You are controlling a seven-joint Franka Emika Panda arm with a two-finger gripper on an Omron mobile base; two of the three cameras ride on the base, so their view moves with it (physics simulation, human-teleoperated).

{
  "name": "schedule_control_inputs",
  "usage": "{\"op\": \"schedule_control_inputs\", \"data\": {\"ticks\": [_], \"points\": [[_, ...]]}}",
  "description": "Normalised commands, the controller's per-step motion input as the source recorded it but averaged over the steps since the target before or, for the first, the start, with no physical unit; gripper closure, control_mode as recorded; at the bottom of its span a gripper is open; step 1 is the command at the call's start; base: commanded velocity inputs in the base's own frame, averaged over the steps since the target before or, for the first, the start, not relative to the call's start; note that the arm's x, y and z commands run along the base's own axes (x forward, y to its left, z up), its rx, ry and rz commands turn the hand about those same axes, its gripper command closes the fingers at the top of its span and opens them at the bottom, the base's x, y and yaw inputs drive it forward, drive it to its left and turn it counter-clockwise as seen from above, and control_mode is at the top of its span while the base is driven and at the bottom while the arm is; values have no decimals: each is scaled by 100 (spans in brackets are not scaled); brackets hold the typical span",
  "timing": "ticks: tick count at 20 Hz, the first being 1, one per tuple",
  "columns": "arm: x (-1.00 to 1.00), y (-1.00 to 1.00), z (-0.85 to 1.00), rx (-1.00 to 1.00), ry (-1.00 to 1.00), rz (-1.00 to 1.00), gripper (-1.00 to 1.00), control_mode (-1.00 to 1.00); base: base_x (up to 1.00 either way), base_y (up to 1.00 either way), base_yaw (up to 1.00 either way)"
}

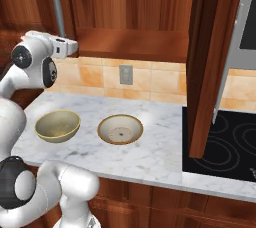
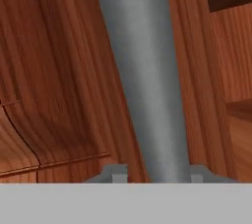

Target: Open the cabinet. Pick the bowls from the counter and place them in the cabinet. Then close the cabinet.

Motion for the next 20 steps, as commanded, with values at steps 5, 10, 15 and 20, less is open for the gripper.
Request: {"op": "schedule_control_inputs", "data": {"ticks": [5,10,15,20], "points": [[100,0,-83,-15,-81,27,100,-100,0,0,0],[100,0,-56,-12,-62,9,100,-100,0,0,0],[100,6,10,-8,-22,0,100,-100,0,0,0],[92,17,65,-7,-1,0,100,-100,0,0,0]]}}
